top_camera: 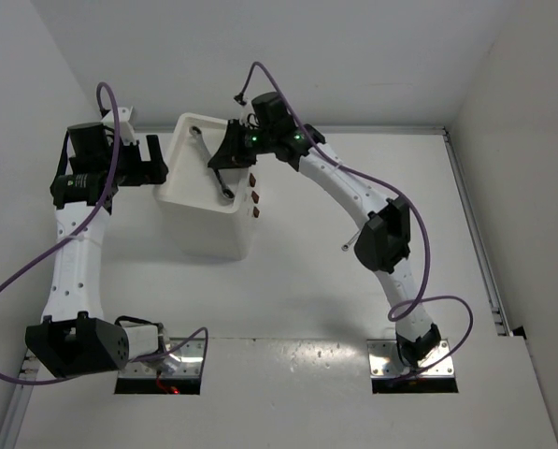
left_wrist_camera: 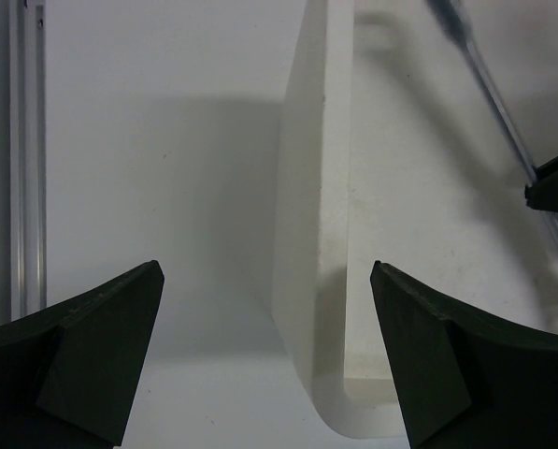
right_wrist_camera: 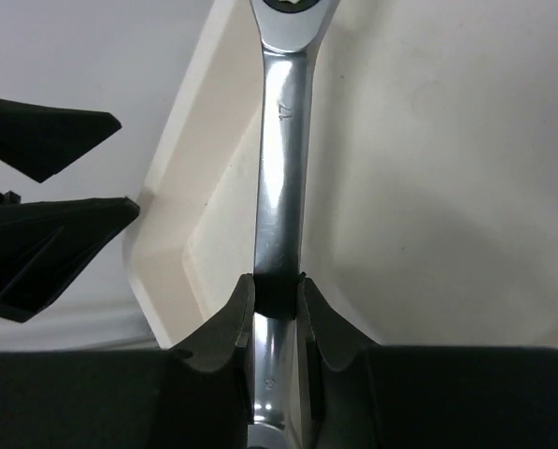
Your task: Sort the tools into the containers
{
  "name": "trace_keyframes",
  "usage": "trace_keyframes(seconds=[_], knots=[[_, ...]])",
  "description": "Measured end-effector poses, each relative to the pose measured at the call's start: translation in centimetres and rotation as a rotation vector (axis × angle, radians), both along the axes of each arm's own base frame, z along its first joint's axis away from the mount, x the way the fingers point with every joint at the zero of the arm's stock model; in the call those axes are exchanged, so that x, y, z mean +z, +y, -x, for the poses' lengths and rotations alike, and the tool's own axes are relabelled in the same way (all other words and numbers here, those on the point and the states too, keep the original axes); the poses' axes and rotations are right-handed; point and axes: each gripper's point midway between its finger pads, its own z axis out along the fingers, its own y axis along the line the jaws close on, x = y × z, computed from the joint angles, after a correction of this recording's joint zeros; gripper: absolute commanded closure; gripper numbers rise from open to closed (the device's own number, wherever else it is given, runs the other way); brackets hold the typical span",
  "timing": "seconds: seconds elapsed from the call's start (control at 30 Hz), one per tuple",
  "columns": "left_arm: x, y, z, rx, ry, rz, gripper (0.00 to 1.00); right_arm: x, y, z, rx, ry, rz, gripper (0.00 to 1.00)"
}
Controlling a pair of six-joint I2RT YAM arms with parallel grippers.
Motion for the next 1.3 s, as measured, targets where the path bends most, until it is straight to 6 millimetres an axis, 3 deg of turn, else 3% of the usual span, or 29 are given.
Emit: trace_keyframes(seconds=[0.07, 0.1, 0.13, 0.2, 0.3, 0.57, 0.73, 0.87, 0.97, 1.0, 1.07, 1.13, 1.2, 1.3], knots=[[0.0, 0.0, 0.0, 0.000, -0.001, 0.000, 0.00, -1.0, 0.4, 0.1, -0.008, 0.038, 0.000, 0.80], [0.0, 0.0, 0.0, 0.000, -0.002, 0.000, 0.00, -1.6, 0.5, 0.2, -0.012, 0.059, 0.002, 0.65], [0.0, 0.0, 0.0, 0.000, -0.002, 0.000, 0.00, -1.9, 0.8, 0.3, -0.009, 0.082, -0.010, 0.57], [0.0, 0.0, 0.0, 0.000, -0.002, 0.000, 0.00, -1.0, 1.3, 0.2, 0.003, 0.074, -0.052, 0.43], [0.0, 0.1, 0.0, 0.005, -0.004, -0.003, 0.00, 0.0, 1.9, 0.3, 0.022, 0.058, -0.096, 0.39], [-0.3, 0.1, 0.1, 0.006, 0.000, -0.003, 0.00, 0.6, 2.4, 0.7, 0.072, 0.040, -0.130, 0.37], [-0.2, 0.1, 0.0, 0.004, -0.004, -0.003, 0.00, 1.4, 1.0, -0.2, 0.095, -0.078, -0.105, 0.36], [-0.2, 0.0, 0.0, 0.002, -0.006, 0.000, 0.00, 5.0, -4.1, -1.7, 0.046, -0.256, -0.031, 0.31], [0.0, 0.0, 0.0, 0.000, -0.010, 0.000, 0.00, 8.9, -11.0, -3.1, -0.063, -0.409, 0.078, 0.31], [0.1, 0.0, 0.0, 0.002, -0.013, -0.001, 0.00, 9.8, -14.1, -3.3, -0.117, -0.446, 0.127, 0.31], [0.3, 0.1, 0.1, 0.009, -0.020, -0.003, 0.00, 10.4, -20.1, -3.1, -0.234, -0.461, 0.224, 0.36], [0.7, 0.2, 0.1, 0.019, -0.029, -0.002, 0.00, 9.1, -26.0, -2.7, -0.368, -0.407, 0.336, 0.38], [0.9, 0.2, 0.1, 0.027, -0.036, 0.004, 0.00, 5.9, -30.2, -1.9, -0.466, -0.308, 0.444, 0.38], [1.2, 0.2, -0.1, 0.041, -0.048, 0.019, 0.00, -3.2, -34.6, 0.6, -0.515, -0.053, 0.591, 0.36]])
